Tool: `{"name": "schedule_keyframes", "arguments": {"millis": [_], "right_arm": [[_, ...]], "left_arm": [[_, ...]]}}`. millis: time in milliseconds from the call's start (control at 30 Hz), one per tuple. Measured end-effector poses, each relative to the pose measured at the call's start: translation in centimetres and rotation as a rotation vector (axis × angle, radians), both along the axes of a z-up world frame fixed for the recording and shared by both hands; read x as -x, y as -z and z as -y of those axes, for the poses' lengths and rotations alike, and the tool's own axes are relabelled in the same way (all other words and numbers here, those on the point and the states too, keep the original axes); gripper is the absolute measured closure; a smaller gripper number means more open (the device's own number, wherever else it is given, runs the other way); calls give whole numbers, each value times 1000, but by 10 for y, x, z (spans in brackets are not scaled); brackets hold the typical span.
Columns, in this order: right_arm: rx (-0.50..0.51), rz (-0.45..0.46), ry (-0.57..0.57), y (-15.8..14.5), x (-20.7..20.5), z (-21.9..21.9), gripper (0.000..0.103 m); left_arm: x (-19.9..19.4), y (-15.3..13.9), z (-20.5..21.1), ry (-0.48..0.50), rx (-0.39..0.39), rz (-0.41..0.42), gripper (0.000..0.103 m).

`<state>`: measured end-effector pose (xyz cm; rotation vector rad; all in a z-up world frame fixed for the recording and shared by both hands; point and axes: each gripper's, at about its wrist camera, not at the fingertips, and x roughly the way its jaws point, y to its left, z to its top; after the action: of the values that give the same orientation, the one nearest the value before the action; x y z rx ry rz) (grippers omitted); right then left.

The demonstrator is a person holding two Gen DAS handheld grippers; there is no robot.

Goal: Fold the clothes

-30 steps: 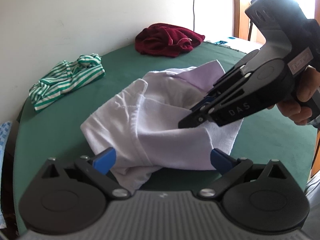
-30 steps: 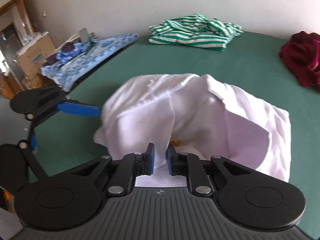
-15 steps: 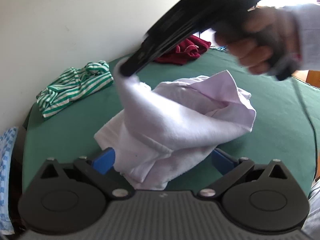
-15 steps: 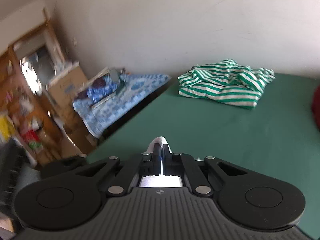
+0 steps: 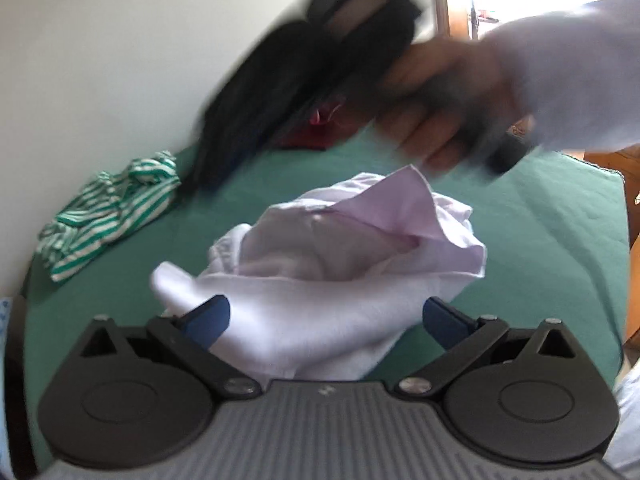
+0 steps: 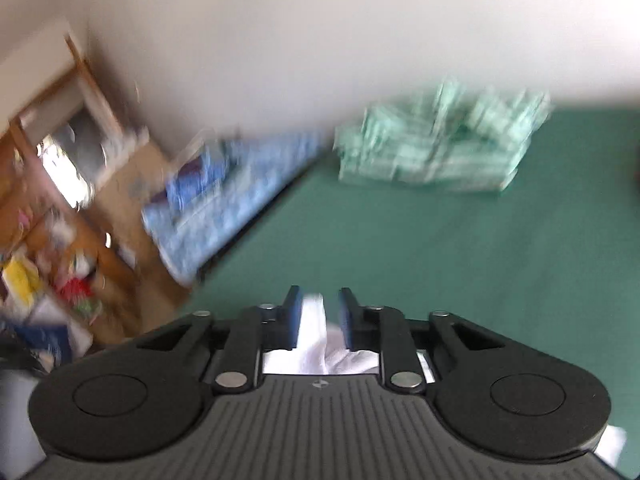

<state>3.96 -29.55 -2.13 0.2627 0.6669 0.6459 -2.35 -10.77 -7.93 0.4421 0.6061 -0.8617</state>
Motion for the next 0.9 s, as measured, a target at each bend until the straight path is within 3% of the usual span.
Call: {"name": "schedule_keyframes", "arguments": {"millis": [133, 200, 367, 400, 433, 467, 567, 667, 800, 900], "right_arm": [[119, 83, 155, -15, 66, 58, 59], [221, 71, 199, -7, 96, 65, 58], [276, 98, 184, 25, 129, 40, 59], [294, 86, 183, 31, 126, 34, 61], [310, 64, 182, 35, 121, 30, 73], [320, 28, 182, 38, 111, 27, 101], [217, -27, 247, 33, 92, 45, 102], [24, -93, 368, 32, 71, 78, 102], [55, -151, 440, 59, 42, 91, 102], [77, -195, 494, 80, 20, 100, 101]], "left_arm": [[-24, 18, 5, -27, -27, -78, 1], [-27, 20, 0, -43, -4, -97, 1], [-31, 20, -5, -61, 26, -141, 1], [-31, 19, -3, -61, 21, -144, 1], [-31, 18, -2, -60, 15, -146, 1], [-30, 18, -2, -59, 12, -147, 1], [-31, 14, -5, -64, 28, -160, 1], [-39, 11, -14, -109, 77, -192, 1], [-50, 12, -26, -171, 141, -233, 1], [-54, 16, -31, -210, 148, -244, 1]]}}
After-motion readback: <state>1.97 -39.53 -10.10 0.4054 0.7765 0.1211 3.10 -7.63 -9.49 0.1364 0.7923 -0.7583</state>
